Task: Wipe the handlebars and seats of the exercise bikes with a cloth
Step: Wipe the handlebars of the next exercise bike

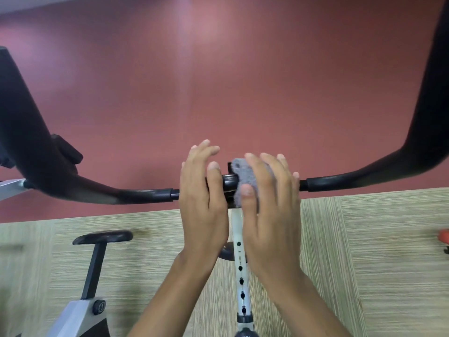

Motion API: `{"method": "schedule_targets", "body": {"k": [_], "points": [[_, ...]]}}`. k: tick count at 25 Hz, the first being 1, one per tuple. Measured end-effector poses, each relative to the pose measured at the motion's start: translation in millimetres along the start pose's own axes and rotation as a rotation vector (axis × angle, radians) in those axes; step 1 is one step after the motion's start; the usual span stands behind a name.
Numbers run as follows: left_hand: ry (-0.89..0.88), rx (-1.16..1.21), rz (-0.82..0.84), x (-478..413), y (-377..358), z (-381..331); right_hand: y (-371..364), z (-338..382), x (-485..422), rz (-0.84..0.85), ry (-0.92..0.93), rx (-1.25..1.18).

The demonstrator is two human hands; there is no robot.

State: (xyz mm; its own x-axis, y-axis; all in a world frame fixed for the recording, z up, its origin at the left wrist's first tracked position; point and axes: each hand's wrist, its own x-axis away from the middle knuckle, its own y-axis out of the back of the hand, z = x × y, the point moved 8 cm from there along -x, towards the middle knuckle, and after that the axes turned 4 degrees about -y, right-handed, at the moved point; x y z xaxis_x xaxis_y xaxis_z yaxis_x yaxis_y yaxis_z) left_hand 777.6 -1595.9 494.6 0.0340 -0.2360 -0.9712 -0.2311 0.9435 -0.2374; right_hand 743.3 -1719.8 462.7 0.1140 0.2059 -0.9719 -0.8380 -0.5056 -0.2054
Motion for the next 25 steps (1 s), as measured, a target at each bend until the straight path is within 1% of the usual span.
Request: {"method": "schedule_targets", "body": {"k": [1, 3, 4, 5, 7, 10, 12, 15, 17, 21, 25], "points": [[0.021, -0.036, 0.017, 1, -4, 3, -2, -20, 0, 0.017, -0.099, -0.145], [0.019, -0.064, 0.033, 4, -7, 4, -11, -58, 3, 0.076, -0.376, -0.47], [0.012, -0.061, 0.042, 4, -8, 3, -16, -68, 4, 0.107, -0.478, -0.568], [0.005, -0.062, 0.053, 3, -8, 3, -18, -72, 2, 0.125, -0.527, -0.601], [-0.004, -0.069, 0.064, 3, -7, 3, -15, -62, -1, 0.121, -0.509, -0.637], [-0.002, -0.074, 0.058, 3, -7, 2, -13, -46, 2, 0.06, -0.454, -0.681], [0.007, -0.078, 0.065, 3, -7, 3, -19, -57, 4, 0.048, -0.5, -0.702], [0.014, -0.083, 0.061, 2, -6, 2, -29, -82, 0, 0.116, -0.639, -0.687], [0.01, -0.087, 0.049, 2, -7, 1, -28, -85, -1, 0.12, -0.643, -0.702], [-0.002, -0.073, 0.026, 3, -6, 1, -26, -78, 2, 0.066, -0.595, -0.798], [-0.002, -0.077, 0.041, 2, -7, 2, -35, -94, -5, 0.128, -0.696, -0.758]]}}
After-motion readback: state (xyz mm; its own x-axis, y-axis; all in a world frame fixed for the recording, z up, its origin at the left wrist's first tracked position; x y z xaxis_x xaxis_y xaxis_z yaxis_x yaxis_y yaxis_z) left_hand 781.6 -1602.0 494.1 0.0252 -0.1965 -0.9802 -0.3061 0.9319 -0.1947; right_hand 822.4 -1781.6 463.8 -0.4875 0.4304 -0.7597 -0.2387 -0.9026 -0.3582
